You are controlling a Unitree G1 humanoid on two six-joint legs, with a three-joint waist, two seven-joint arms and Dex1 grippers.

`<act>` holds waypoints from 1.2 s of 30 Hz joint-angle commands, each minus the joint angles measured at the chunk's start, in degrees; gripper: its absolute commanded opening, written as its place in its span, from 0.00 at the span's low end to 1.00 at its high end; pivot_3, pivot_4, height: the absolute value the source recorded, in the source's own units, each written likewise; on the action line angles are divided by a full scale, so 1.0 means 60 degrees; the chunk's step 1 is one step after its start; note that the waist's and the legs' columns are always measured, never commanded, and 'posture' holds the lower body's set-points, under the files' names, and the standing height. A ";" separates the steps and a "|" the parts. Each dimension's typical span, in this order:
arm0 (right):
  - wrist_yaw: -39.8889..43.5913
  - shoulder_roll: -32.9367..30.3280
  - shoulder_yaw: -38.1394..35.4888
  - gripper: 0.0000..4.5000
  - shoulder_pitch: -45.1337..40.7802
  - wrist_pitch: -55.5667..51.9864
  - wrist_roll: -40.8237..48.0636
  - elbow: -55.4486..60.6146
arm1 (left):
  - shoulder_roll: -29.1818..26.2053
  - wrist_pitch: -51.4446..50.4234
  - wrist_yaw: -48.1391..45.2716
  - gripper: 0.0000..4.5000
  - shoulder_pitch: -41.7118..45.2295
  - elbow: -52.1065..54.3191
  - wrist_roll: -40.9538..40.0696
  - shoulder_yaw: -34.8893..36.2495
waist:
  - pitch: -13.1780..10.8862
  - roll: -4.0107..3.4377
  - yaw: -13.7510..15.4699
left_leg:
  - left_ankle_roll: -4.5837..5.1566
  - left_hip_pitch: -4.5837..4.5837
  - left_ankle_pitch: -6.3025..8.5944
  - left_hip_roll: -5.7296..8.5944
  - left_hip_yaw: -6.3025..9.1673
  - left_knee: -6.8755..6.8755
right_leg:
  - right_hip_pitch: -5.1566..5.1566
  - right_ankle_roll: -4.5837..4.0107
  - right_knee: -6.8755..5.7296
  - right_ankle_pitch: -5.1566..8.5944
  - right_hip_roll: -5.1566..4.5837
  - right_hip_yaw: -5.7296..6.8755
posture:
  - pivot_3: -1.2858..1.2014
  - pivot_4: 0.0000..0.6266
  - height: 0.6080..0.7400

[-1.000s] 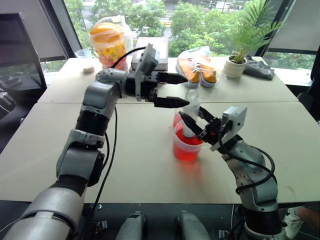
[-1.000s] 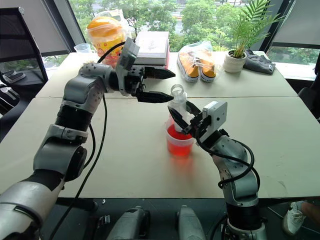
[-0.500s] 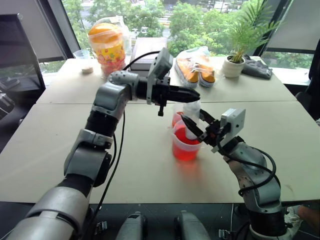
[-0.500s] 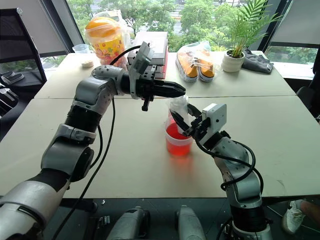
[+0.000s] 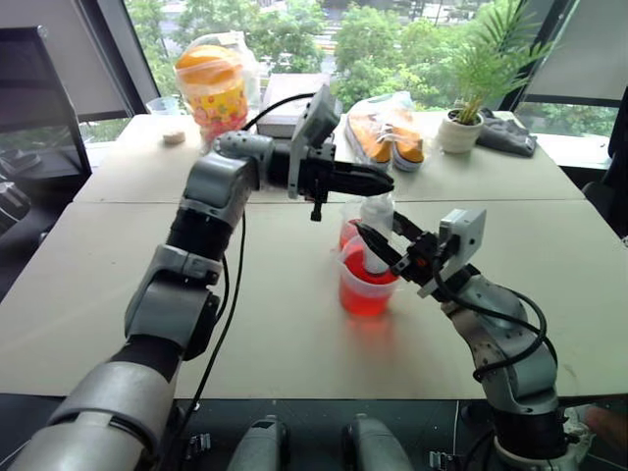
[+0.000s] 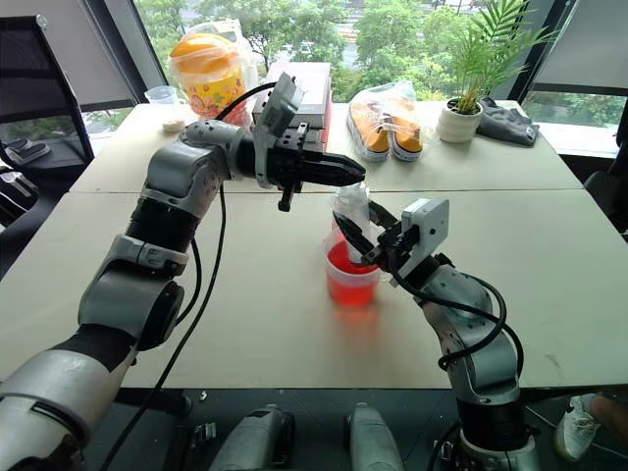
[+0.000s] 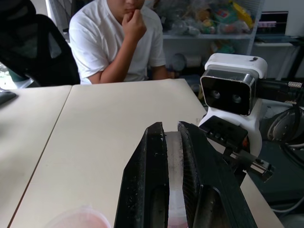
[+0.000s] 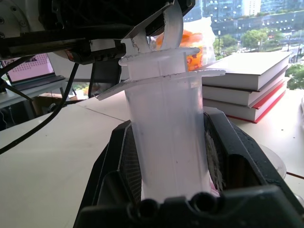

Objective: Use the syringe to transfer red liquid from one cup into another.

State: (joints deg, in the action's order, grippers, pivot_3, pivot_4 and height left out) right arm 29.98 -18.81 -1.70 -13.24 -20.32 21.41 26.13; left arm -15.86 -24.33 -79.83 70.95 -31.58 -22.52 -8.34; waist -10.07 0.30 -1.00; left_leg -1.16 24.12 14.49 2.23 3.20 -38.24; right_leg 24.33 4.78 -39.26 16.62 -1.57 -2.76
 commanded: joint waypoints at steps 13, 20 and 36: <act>0.0507 -0.0269 0.0333 0.33 0.0441 -0.0162 0.0488 -0.0495 | -0.0353 0.1302 0.0639 0.01 0.1488 -0.1342 0.0105 0.0955 | 0.0000 0.0001 -0.0003 | 0.0001 -0.0001 -0.0001 0.0000 -0.0001 0.0001 | 0.0000 0.0000 -0.0002 0.0000 0.0002 0.0001 | 0.52 0.24 1.00; 0.0375 -0.0407 0.0272 0.33 0.0166 -0.0194 0.0555 -0.0145 | -0.0332 0.1171 0.0449 0.01 0.1327 -0.1188 0.0032 0.0828 | -0.0001 0.0001 -0.0002 | 0.0001 -0.0002 -0.0001 0.0000 -0.0001 0.0001 | 0.0000 0.0000 -0.0003 0.0000 0.0001 0.0001 | 0.52 0.24 1.00; -0.0195 -0.0772 -0.0394 0.33 -0.0610 -0.1282 0.1384 0.1086 | -0.0653 0.0238 0.0219 0.99 0.0580 -0.0358 -0.0450 0.1261 | -0.0001 0.0001 -0.0016 | 0.0001 -0.0002 -0.0001 0.0000 0.0004 0.0001 | -0.0005 0.0000 -0.0001 0.0000 -0.0001 0.0000 | 0.52 0.24 1.00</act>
State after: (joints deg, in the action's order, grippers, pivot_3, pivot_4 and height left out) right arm 29.11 -23.06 -2.76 -16.21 -28.39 28.50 29.61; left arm -18.64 -21.88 -77.89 74.21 -36.40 -23.40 -2.98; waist -10.08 0.31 -1.09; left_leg -1.15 24.11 14.48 2.23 3.22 -38.23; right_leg 24.31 4.78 -39.27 16.62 -1.57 -2.77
